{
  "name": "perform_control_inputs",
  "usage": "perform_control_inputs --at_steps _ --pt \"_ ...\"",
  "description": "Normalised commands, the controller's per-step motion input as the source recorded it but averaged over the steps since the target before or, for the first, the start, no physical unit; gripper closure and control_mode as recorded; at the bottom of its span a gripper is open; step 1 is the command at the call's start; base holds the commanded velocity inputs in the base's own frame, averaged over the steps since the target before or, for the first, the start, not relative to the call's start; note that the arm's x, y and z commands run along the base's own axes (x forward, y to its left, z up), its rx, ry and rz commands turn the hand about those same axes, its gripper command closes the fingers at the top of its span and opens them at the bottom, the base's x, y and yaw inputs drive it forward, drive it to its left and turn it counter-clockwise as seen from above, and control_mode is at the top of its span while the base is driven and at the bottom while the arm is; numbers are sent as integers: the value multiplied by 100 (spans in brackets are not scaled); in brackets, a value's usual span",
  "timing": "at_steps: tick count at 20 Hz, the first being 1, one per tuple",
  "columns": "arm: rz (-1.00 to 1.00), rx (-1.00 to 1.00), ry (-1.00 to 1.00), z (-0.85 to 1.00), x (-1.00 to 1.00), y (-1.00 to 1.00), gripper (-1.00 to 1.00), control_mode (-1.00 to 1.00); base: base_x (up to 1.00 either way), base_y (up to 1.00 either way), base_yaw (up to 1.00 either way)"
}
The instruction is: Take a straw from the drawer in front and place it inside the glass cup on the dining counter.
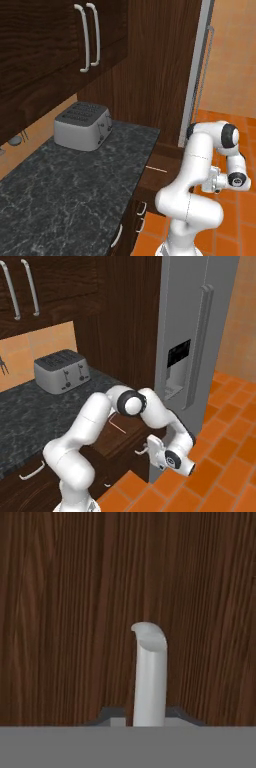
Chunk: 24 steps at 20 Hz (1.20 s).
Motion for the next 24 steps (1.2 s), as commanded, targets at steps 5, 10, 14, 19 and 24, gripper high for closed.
perform_control_inputs --at_steps 5,10,14,19,24 --pt "0 -21 0 32 -66 -14 -100 -100 0 0 0" --pt "0 -49 -2 90 -75 0 -100 -100 0 0 0" --pt "0 -52 -1 100 -32 4 -100 -100 0 0 0" --pt "0 -62 -5 100 -26 6 -100 -100 0 0 0" --pt "0 -62 -3 99 -30 25 -100 -100 0 0 0"
